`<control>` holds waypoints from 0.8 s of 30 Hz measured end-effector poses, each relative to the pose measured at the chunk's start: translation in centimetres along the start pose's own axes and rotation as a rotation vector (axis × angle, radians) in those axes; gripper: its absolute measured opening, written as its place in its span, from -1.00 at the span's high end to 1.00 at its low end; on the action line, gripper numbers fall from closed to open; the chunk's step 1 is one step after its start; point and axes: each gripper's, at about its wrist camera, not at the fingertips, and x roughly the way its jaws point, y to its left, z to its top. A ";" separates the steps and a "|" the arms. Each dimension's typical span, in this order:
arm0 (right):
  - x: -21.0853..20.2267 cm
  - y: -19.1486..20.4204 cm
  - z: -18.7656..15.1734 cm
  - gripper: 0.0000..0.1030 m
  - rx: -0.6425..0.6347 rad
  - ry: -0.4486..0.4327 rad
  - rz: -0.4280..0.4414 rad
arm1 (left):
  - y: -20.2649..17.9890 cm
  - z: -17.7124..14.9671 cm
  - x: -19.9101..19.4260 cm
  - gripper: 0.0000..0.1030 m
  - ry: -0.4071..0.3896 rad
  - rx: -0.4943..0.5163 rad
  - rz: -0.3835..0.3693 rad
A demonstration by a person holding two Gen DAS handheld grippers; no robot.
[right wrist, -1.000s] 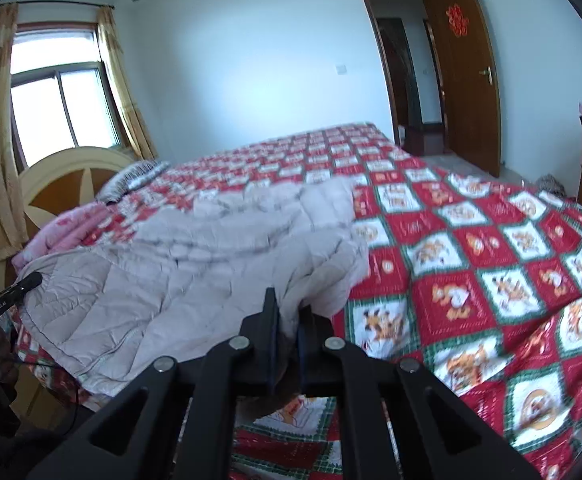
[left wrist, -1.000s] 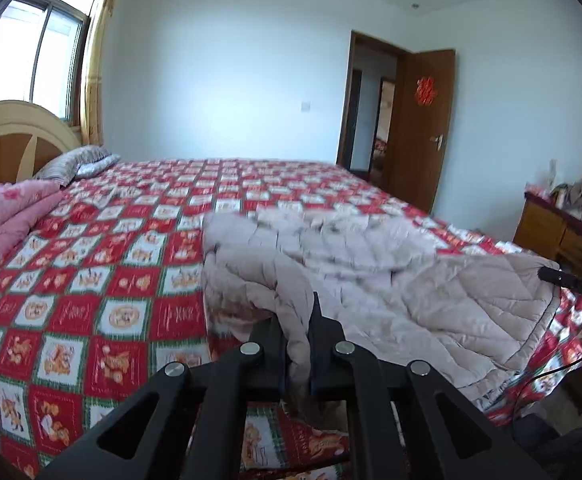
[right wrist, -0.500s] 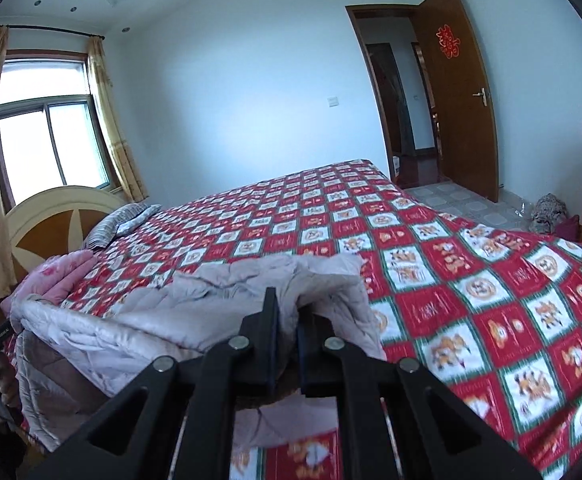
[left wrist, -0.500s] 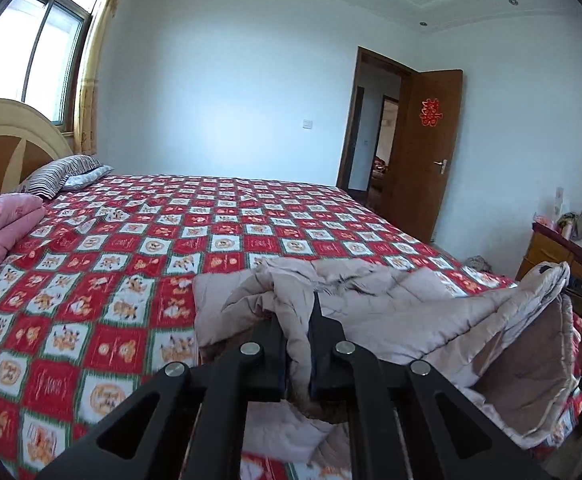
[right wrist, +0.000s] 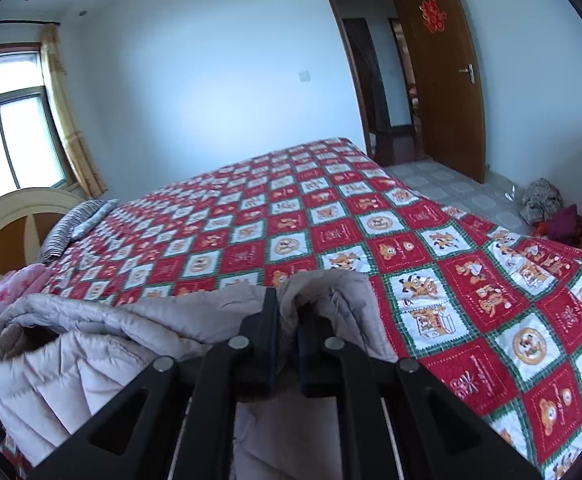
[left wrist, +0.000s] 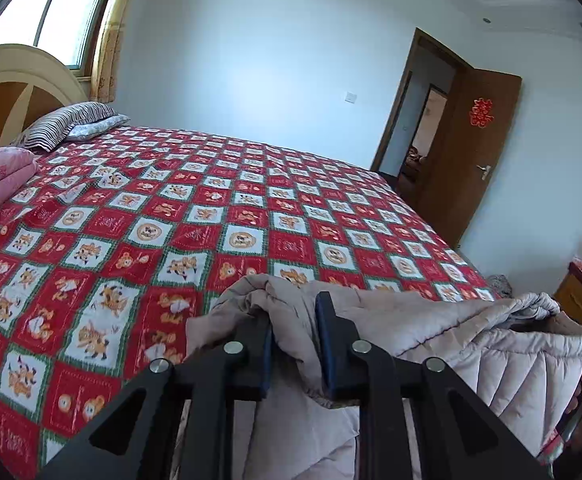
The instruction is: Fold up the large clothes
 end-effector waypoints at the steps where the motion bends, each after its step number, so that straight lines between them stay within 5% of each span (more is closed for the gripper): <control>1: 1.0 0.0 0.1 0.82 0.001 0.006 -0.014 | -0.3 0.1 1.0 0.58 0.000 0.011 0.030; 5: 5.3 0.1 0.2 0.82 0.017 0.042 -0.082 | -1.3 0.3 5.4 0.56 0.025 0.031 0.129; 9: 9.3 -1.3 0.0 0.79 0.090 0.109 -0.113 | 0.8 1.4 7.8 0.43 0.076 -0.102 0.069; 13: 10.7 -1.9 -0.7 0.61 0.080 0.113 -0.103 | 1.8 2.6 7.1 0.16 0.039 -0.153 -0.003; 14: 11.0 -1.9 -0.7 0.55 0.078 0.110 -0.104 | 1.5 3.0 6.6 -0.12 0.008 -0.131 0.033; 15: 11.3 -1.9 -0.7 0.51 0.077 0.108 -0.100 | 1.1 3.2 5.9 -0.64 -0.037 -0.100 0.092; 17: 12.0 -1.9 -0.7 0.29 0.080 0.123 -0.082 | 0.2 3.8 4.5 -0.96 -0.149 -0.046 0.192; 23: 11.8 -1.1 -0.2 -0.49 0.059 0.046 -0.129 | -4.2 1.0 3.4 -0.96 -0.187 0.080 0.267; 24: 10.9 -1.1 0.0 -0.49 0.065 0.017 -0.157 | -5.4 -0.3 3.1 -0.97 -0.200 0.117 0.274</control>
